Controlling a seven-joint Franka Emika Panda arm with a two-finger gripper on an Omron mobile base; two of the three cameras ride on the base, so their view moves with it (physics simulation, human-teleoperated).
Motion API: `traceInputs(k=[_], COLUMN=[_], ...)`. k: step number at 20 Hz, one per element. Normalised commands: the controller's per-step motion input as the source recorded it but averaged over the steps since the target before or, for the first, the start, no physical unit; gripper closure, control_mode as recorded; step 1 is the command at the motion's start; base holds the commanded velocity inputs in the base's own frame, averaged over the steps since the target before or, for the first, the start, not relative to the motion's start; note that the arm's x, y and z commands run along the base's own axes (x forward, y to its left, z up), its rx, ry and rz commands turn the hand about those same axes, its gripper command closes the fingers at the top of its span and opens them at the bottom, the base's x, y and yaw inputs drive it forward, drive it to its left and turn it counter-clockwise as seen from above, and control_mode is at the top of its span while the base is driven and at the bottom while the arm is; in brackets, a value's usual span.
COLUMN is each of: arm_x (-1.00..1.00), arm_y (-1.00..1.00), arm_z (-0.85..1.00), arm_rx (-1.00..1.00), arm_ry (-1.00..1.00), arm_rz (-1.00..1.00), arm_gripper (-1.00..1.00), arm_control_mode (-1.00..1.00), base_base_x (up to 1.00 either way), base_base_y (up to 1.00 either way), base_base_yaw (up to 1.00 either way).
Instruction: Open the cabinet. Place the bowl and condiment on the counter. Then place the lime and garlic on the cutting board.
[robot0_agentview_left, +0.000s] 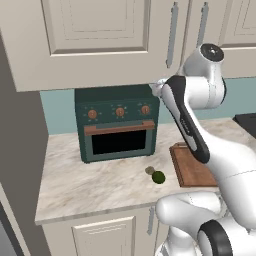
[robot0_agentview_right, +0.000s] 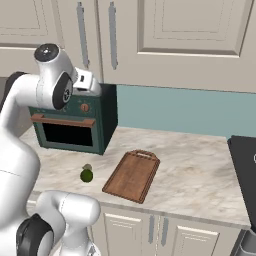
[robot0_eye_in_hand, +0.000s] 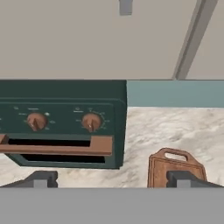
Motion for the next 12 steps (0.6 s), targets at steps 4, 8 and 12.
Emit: traceInputs(k=[4,8,12], arm_x=[0.06,0.13,0.21], arm_y=[0.11,0.01,0.0], arm_z=[0.51,0.4,0.28], arm_rx=[0.0,0.0,0.0], arm_ry=[0.0,-0.09,-0.18], arm_rz=[0.0,0.0,0.0], arm_gripper=[-1.0,-1.0,-1.0], arm_control_mode=[-1.0,-1.0,-1.0], base_base_x=[0.0,0.0,0.0], base_base_y=[0.0,0.0,0.0], base_base_yaw=[0.0,0.0,0.0])
